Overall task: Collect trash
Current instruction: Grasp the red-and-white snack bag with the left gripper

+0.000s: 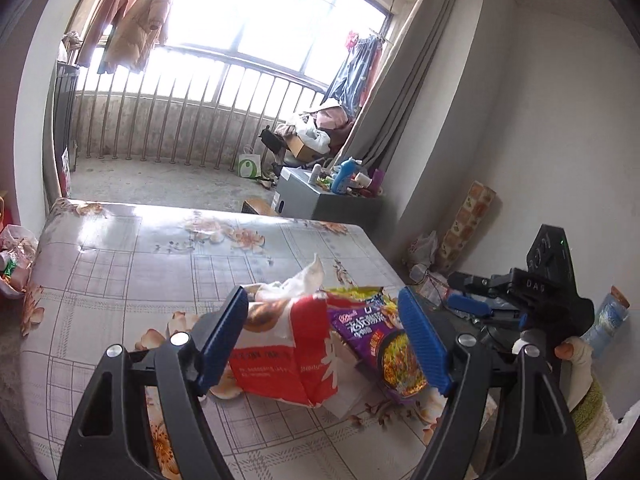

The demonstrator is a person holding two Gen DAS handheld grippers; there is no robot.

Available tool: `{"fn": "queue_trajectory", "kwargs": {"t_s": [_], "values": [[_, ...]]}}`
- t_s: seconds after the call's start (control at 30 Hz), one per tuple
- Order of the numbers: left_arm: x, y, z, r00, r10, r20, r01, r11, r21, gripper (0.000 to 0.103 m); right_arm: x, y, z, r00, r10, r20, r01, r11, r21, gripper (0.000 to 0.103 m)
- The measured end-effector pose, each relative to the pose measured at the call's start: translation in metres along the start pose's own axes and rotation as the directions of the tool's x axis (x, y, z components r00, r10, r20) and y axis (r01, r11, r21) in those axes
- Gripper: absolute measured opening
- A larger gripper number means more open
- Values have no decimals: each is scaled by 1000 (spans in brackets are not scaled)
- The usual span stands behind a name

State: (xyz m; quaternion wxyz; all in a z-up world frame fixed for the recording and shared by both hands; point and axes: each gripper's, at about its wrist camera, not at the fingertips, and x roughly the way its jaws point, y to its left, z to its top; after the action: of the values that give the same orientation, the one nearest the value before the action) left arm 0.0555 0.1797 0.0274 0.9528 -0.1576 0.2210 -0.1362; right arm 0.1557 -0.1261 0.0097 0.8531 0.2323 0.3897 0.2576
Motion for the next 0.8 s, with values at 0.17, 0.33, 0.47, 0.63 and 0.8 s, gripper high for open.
{"fn": "queue_trajectory", "kwargs": {"t_s": [0.17,0.33,0.47,0.63,0.8], "values": [[33,37,29,1000,-10,-16,8,991,-132,66,47,10,18,991,43,-129,-42,999,14,51],[87,67,15,989,-51,-138,13,965,-262,41,99,23,7,956,82,-280,-86,996,-3,29],[89,65,-10,981,-89,-172,36,957,-289,35,110,30,-20,933,78,-352,-97,995,-38,26],[67,50,-21,979,-117,-168,68,960,-272,35,101,29,-37,920,101,-378,-127,991,-46,26],[55,27,-42,960,-138,-243,79,968,-237,35,95,29,-48,915,103,-390,-138,988,-63,26]]}}
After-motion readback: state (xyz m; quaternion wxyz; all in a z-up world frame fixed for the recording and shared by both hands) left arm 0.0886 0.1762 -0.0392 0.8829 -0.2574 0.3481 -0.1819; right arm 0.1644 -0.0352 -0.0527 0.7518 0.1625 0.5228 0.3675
